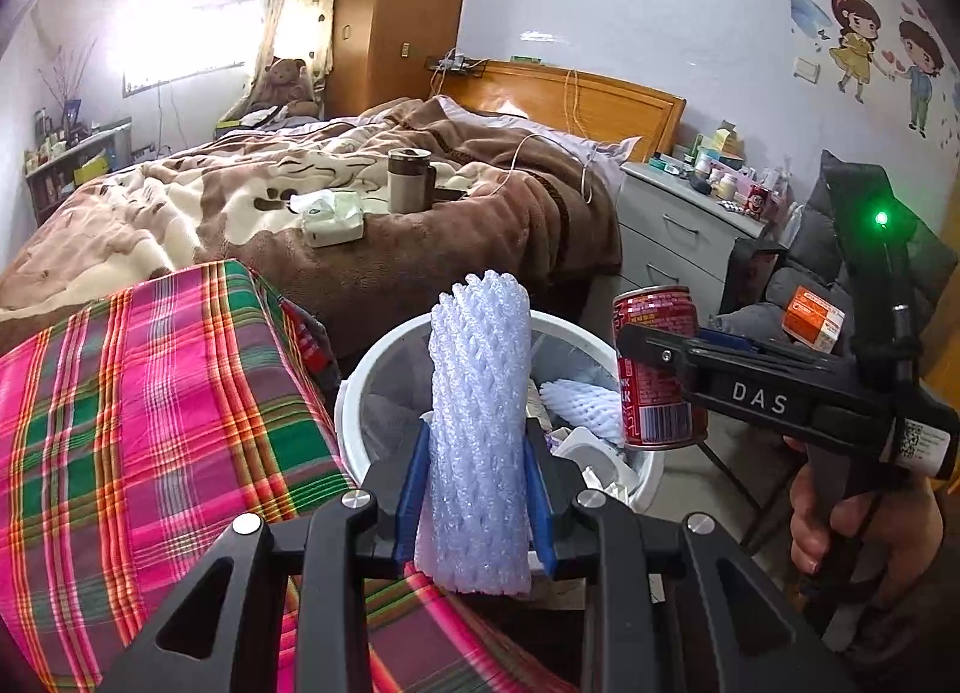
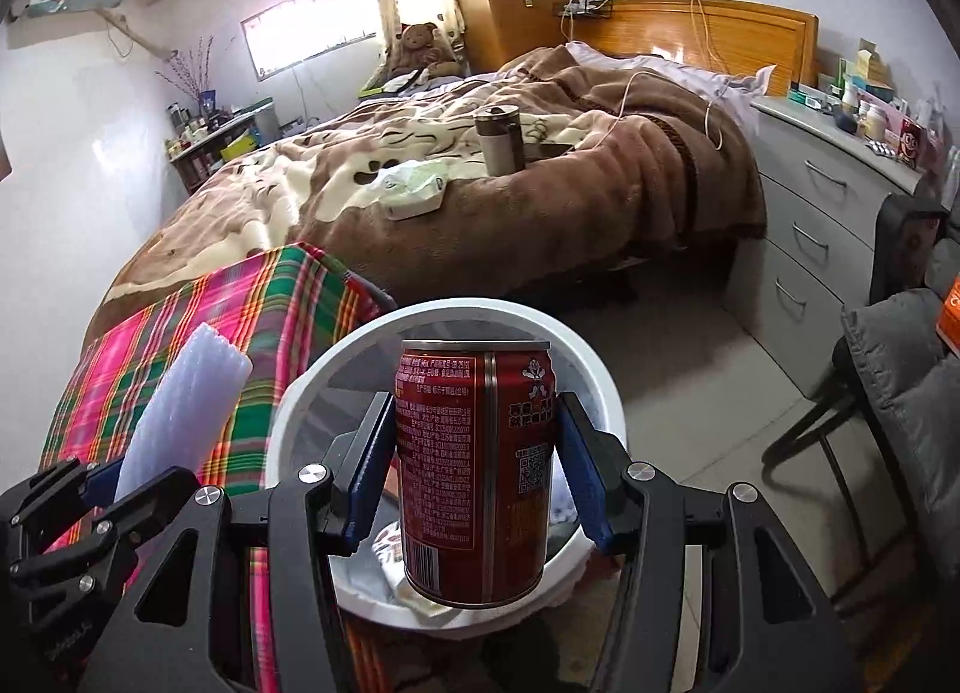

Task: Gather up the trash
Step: 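Open both tools to drop the can and sleeve into the bin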

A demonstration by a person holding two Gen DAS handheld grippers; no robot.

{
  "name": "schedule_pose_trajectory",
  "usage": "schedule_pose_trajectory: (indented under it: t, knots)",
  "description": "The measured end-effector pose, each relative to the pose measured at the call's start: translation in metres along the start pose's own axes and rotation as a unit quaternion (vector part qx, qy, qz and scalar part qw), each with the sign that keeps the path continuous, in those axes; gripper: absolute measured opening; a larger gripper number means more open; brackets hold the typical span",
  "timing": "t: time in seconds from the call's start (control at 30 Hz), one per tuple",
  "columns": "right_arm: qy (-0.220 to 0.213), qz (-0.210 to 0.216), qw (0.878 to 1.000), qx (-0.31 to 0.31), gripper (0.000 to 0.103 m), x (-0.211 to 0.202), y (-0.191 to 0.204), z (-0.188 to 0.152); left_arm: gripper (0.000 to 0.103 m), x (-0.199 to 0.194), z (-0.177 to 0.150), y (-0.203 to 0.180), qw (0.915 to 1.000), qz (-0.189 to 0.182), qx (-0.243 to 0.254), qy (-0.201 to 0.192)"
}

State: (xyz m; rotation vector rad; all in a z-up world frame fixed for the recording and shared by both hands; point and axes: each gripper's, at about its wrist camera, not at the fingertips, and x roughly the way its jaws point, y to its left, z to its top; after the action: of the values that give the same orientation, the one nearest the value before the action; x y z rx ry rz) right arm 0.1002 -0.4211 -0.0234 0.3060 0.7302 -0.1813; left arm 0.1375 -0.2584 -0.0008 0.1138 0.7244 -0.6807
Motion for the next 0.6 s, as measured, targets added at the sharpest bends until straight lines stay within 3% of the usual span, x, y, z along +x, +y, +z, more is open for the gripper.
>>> schedule_pose_trajectory:
  t: [0.17, 0.3, 0.37, 0.47, 0.53, 0.6]
  knots:
    - [0.016, 0.002, 1.0, 0.004, 0.054, 0.017, -0.009, 0.004, 0.03, 0.019, 0.003, -0.004, 0.9999, 0.006, -0.004, 0.009]
    - [0.028, -0.002, 1.0, 0.007, 0.054, 0.03, -0.016, 0.009, 0.05, 0.034, 0.005, -0.005, 0.9996, -0.009, -0.015, 0.024]
    - [0.025, -0.008, 1.0, 0.002, 0.055, 0.03, -0.016, 0.009, 0.051, 0.035, 0.004, -0.005, 0.9994, -0.022, -0.02, 0.017]
    - [0.011, 0.002, 1.0, 0.011, 0.059, 0.024, -0.018, 0.009, 0.056, 0.035, 0.003, -0.009, 0.9998, -0.011, -0.011, 0.013]
    - [0.006, 0.011, 1.0, 0.018, 0.07, 0.018, -0.019, 0.008, 0.06, 0.032, 0.002, -0.01, 0.9999, -0.003, -0.008, 0.009]
    - [0.004, 0.013, 1.0, 0.015, 0.07, 0.016, -0.019, 0.008, 0.06, 0.03, 0.001, -0.008, 0.9998, -0.007, -0.015, 0.011]
